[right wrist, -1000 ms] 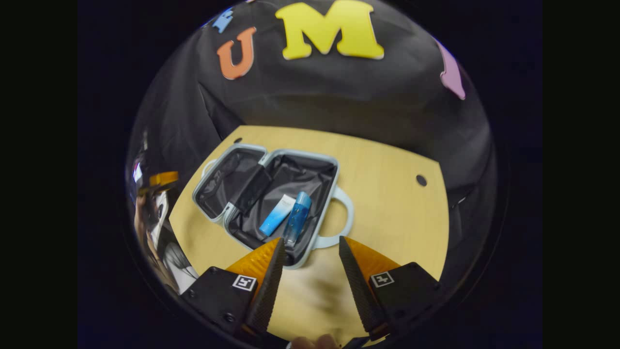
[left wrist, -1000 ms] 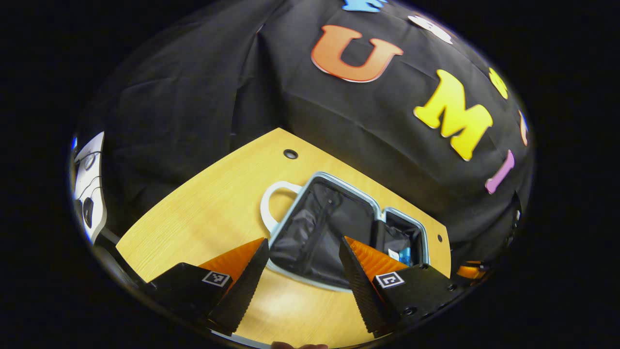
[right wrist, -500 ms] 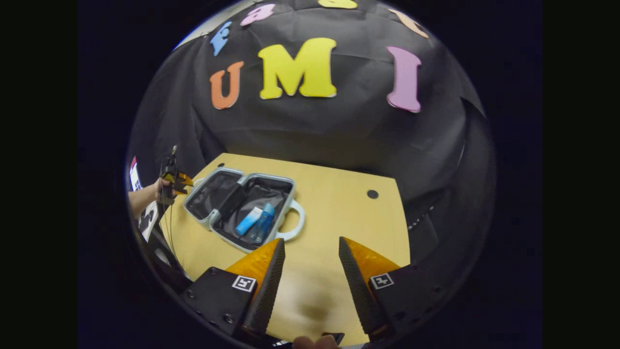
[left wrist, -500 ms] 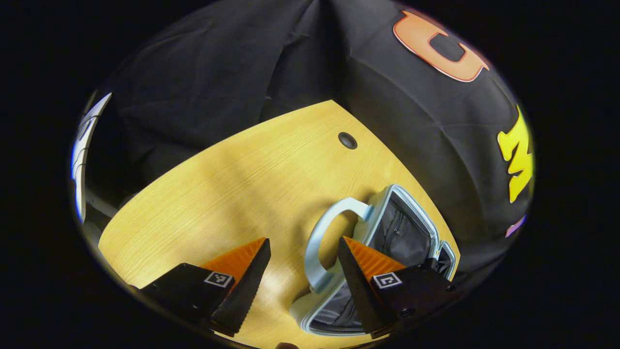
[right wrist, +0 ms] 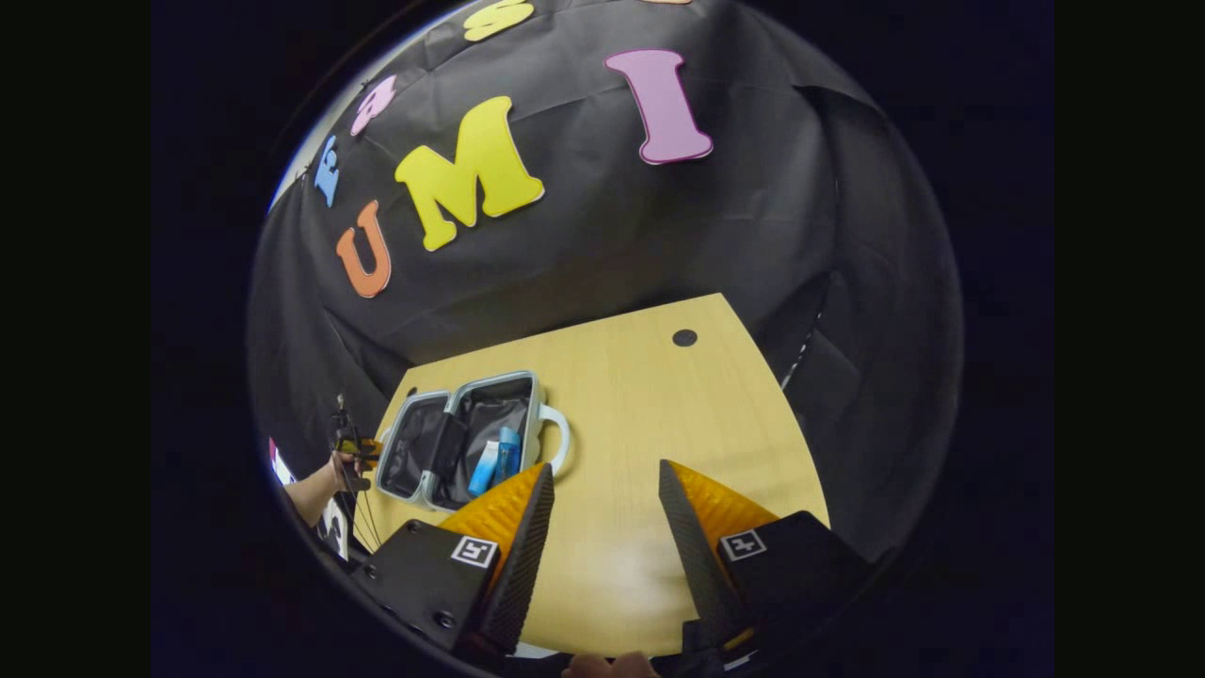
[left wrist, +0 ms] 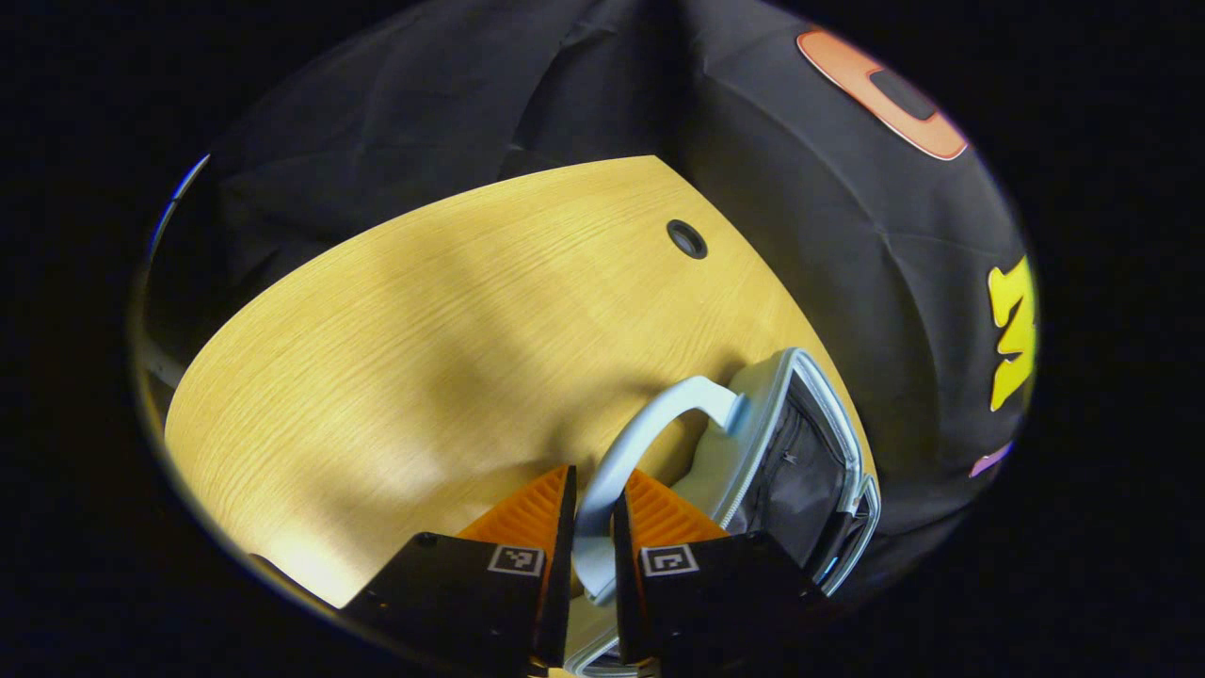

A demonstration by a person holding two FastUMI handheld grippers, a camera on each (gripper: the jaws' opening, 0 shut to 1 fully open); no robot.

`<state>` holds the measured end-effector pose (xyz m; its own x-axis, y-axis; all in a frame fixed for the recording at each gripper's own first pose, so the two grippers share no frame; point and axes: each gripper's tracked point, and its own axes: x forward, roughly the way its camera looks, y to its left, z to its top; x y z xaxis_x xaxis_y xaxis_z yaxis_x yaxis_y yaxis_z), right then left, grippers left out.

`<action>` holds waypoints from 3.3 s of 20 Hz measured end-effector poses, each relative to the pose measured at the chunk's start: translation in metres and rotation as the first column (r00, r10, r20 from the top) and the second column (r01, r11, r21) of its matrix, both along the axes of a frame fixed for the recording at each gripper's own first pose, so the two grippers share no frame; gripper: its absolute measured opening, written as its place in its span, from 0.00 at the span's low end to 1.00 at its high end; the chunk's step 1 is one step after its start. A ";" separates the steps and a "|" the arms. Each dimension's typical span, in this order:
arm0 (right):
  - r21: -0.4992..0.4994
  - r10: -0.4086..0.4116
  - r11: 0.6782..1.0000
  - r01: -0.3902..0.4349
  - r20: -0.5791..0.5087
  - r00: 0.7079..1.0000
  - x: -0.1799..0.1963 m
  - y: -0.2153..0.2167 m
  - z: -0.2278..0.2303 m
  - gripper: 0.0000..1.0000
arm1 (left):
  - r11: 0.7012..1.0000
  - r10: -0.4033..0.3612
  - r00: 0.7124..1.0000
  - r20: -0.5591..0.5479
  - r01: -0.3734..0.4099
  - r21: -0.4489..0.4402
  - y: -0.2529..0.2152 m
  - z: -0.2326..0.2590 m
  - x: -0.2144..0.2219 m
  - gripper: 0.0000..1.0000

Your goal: First open the suitcase, pack the skin care products into it, and then close the suitcase.

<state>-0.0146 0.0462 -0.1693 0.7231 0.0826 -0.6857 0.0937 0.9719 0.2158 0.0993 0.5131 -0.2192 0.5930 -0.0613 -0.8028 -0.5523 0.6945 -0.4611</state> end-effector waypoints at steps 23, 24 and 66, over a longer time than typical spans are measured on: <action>-0.185 0.265 0.957 -0.225 0.231 0.936 -0.035 -0.011 0.054 0.68 | 0.860 -0.466 0.746 0.476 0.255 0.442 -0.335 0.302 -0.022 0.03; -0.197 0.263 0.955 -0.220 0.227 0.938 -0.039 -0.017 0.054 0.68 | 0.854 -0.483 0.733 0.480 0.274 0.441 -0.361 0.301 -0.027 0.03; -0.286 0.110 0.955 0.078 0.586 0.803 0.019 -0.042 0.159 0.74 | 0.721 -0.586 0.549 0.596 0.017 0.693 -0.526 0.368 -0.131 0.98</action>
